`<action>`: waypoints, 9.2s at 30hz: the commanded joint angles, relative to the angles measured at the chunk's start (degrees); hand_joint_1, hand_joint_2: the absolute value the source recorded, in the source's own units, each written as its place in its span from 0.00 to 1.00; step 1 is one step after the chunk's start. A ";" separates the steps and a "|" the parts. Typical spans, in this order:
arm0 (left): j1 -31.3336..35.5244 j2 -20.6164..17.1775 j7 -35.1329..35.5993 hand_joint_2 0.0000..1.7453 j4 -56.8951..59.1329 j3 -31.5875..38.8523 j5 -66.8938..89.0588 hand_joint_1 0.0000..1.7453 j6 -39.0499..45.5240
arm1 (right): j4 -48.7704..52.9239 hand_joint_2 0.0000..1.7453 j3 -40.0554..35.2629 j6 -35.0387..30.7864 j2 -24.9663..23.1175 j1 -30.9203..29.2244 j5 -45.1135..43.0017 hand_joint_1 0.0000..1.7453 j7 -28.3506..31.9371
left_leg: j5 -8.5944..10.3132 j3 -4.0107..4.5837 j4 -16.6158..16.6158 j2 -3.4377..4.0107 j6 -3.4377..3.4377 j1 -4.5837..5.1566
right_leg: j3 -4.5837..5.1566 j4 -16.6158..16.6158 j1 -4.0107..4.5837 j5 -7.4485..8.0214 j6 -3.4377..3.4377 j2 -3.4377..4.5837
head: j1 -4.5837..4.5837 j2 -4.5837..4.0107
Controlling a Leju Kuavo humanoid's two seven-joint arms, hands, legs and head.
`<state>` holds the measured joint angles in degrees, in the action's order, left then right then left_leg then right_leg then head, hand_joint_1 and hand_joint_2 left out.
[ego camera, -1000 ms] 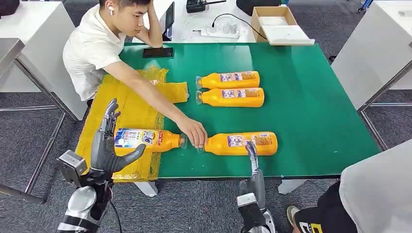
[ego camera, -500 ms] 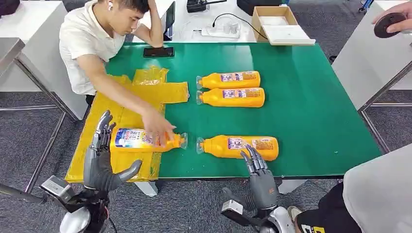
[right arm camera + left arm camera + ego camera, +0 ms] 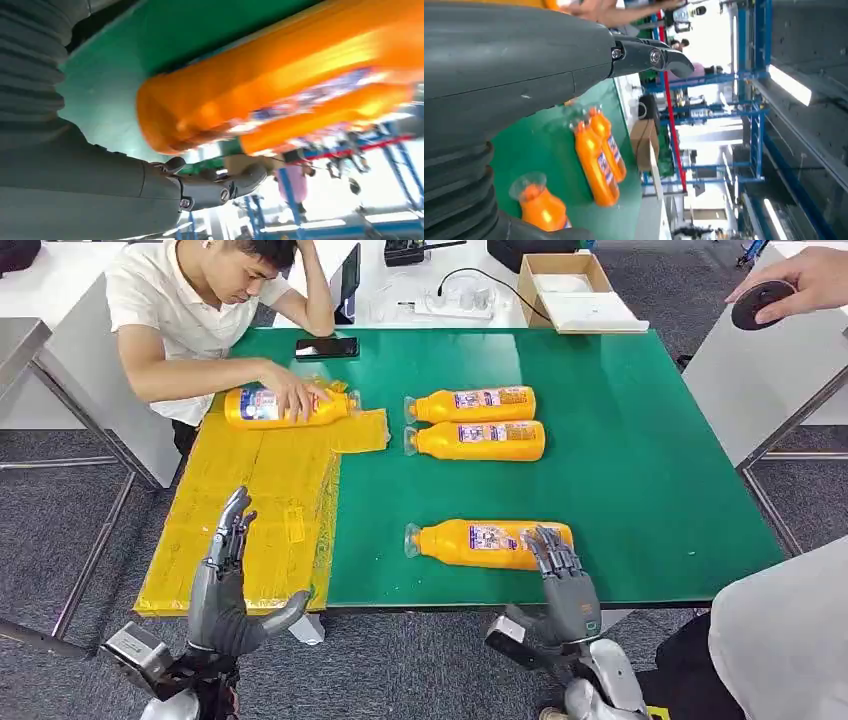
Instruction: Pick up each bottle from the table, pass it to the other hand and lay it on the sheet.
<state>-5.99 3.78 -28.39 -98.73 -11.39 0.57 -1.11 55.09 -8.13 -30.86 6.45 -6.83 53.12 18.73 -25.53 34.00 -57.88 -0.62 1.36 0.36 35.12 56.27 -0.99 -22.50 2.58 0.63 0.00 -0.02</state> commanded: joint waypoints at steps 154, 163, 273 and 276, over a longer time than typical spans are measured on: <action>31.47 -2.87 24.26 1.00 56.13 0.84 46.37 1.00 30.26 | 31.95 0.00 -9.39 4.95 -14.58 13.45 -39.42 0.00 18.23 | 0.12 -0.12 0.11 -0.29 -0.15 -0.24 | -0.19 -0.13 0.25 0.01 -0.17 -0.34 | 0.00 0.02; 35.44 -3.19 27.72 1.00 63.88 -0.77 50.69 1.00 27.16 | 30.14 0.00 -9.58 6.99 -14.64 12.84 -40.63 0.00 17.69 | 0.15 -0.10 0.09 -0.06 -0.16 -0.22 | -0.10 -0.08 0.23 0.07 -0.13 -0.11 | 0.00 0.02; 4.36 6.03 0.63 1.00 9.81 -13.25 -9.83 0.00 18.45 | -28.78 1.00 -6.87 3.44 -5.93 -16.80 6.67 0.00 -9.19 | -0.12 -0.37 0.06 0.05 -0.05 -0.09 | -0.31 -0.10 0.09 -0.13 0.06 -0.05 | 0.02 0.02; 4.44 6.03 0.71 1.00 9.77 -13.25 -9.84 0.00 18.43 | -28.80 1.00 -6.91 3.45 -5.85 -16.79 6.70 0.00 -9.25 | -0.11 -0.56 0.08 0.06 -0.07 -0.10 | -0.48 -0.14 0.12 -0.12 0.02 -0.09 | 0.02 0.02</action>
<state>-3.48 11.34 -28.00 -92.54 -23.43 -9.07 17.40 33.42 -12.85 -29.53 1.40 -22.89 59.63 9.83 -25.66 33.60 -57.89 -0.50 1.40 0.32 34.84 56.24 -0.96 -22.61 2.72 0.69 0.02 0.00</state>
